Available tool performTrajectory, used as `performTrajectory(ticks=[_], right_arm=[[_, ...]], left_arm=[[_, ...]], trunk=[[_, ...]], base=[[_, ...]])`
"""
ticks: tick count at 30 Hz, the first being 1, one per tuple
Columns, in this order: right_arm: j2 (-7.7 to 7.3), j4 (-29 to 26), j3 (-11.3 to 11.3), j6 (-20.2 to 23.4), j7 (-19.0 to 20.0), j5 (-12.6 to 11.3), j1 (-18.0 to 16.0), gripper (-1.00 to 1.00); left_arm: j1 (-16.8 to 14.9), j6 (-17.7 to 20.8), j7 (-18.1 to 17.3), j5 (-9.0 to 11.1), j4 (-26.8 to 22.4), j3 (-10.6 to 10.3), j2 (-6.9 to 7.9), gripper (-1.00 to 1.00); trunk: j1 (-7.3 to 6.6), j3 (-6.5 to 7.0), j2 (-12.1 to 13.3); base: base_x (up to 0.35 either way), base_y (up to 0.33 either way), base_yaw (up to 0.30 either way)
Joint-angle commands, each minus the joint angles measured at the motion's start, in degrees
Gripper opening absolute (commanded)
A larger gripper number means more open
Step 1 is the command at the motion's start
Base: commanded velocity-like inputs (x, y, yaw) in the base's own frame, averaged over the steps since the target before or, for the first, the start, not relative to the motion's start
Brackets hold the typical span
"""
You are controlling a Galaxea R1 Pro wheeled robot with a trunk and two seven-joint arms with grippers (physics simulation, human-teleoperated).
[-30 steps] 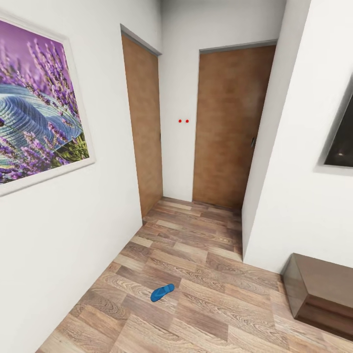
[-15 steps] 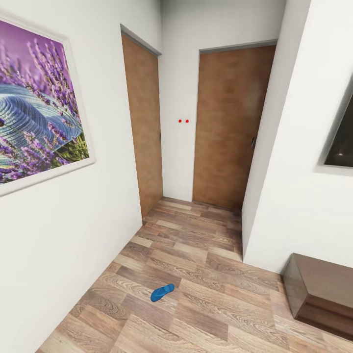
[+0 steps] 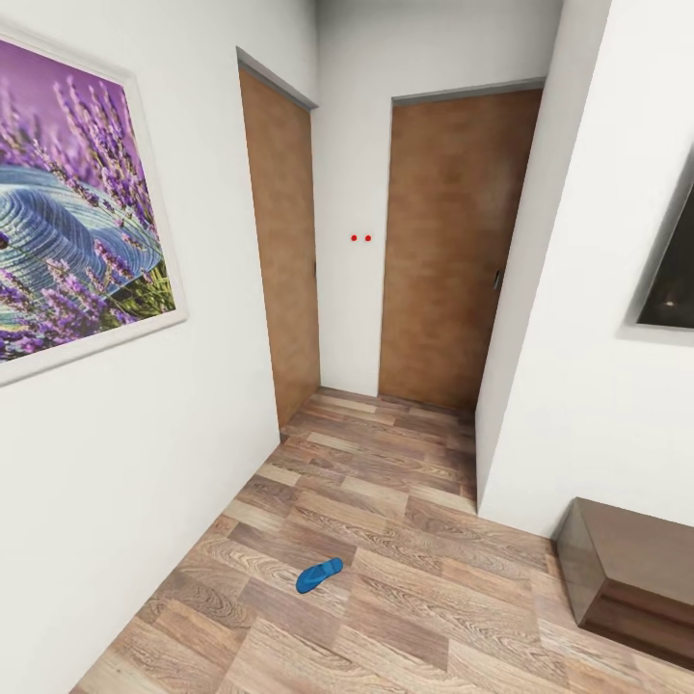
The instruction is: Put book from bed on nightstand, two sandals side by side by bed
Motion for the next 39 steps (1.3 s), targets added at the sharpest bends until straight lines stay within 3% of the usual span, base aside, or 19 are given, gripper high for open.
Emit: performTrajectory(ticks=[1, 8, 16, 24, 29, 39], right_arm=[[0.45, -0.82, -0.49, 0.25, 0.24, -0.4, -0.04, 1.0], [1.93, -6.41, -0.32, 7.15, -0.31, -8.41, -1.48, 1.0], [0.08, -15.04, -0.3, 21.21, 1.41, -15.68, -5.17, 1.0], [-1.13, -19.67, -0.28, 27.45, 10.02, -25.01, -6.05, 1.0], [-2.44, -20.61, -0.19, 28.51, 14.86, -27.34, -6.24, 1.0], [-3.01, -21.88, -0.03, 28.97, 16.72, -28.21, -6.38, 1.0]], left_arm=[[-0.87, 2.1, -0.18, 0.33, -0.22, -0.09, 0.22, 1.0], [-7.01, 10.42, -0.41, 0.25, -1.88, 0.07, 0.67, 1.0], [-13.33, 16.68, -0.37, 0.43, -2.97, 0.59, 2.09, 1.0], [-16.47, 20.17, -0.4, 4.03, -6.04, 6.43, 3.32, 1.0], [-17.03, 20.82, -0.44, 5.71, -8.65, 9.75, 3.98, 1.0], [-17.21, 21.0, -0.42, 6.16, -9.75, 10.91, 5.38, 1.0]], trunk=[[0.02, -0.07, -0.07], [0.02, -0.07, -0.07], [0.02, -0.07, -0.07], [0.02, -0.07, -0.07], [0.02, -0.07, -0.07], [0.02, -0.07, -0.07]], base=[[0.0, 0.0, 0.0], [0.0, 0.0, 0.0], [0.0, 0.0, 0.0], [0.0, 0.0, 0.0], [0.0, 0.0, 0.0], [0.0, 0.0, 0.0]])
